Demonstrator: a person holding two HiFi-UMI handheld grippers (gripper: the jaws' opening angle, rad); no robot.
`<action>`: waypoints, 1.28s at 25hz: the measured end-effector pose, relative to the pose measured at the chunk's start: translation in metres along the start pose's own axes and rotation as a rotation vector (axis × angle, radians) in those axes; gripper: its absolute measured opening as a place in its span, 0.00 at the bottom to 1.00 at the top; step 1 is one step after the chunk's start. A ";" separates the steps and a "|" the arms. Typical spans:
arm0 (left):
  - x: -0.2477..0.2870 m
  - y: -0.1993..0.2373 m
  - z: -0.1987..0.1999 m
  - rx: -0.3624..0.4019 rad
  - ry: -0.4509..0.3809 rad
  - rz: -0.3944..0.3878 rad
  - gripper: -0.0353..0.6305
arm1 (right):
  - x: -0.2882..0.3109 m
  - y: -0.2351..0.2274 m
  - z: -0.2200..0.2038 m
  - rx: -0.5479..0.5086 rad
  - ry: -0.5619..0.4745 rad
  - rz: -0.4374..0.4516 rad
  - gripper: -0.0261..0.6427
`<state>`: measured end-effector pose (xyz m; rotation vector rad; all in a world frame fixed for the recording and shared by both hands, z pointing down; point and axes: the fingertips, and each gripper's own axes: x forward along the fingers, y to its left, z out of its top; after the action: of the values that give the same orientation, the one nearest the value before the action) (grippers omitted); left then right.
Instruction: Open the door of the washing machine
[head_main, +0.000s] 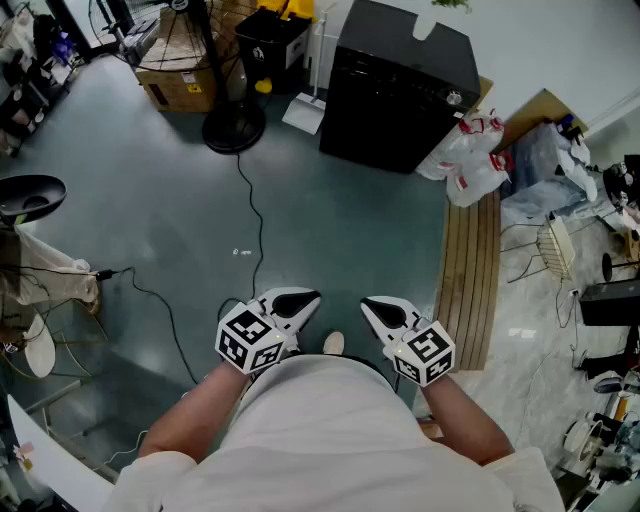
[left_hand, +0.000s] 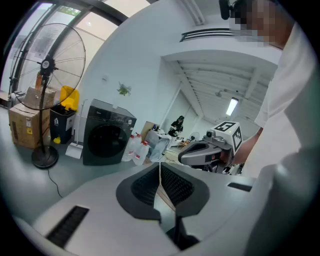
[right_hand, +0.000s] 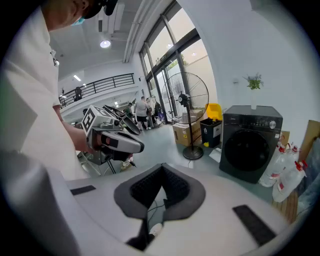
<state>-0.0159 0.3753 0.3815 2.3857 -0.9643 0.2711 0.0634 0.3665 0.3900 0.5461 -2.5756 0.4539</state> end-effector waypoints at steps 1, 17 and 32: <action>0.009 -0.010 0.001 0.004 0.006 -0.007 0.09 | -0.011 -0.005 -0.006 0.004 0.004 -0.004 0.05; 0.110 -0.057 0.032 0.018 0.024 0.013 0.09 | -0.077 -0.088 -0.045 0.072 -0.010 -0.009 0.05; 0.194 0.088 0.130 0.040 -0.015 -0.025 0.09 | 0.022 -0.246 0.032 -0.122 0.172 -0.041 0.14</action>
<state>0.0611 0.1382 0.3831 2.4375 -0.9427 0.2661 0.1449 0.1340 0.4280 0.4931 -2.4050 0.3124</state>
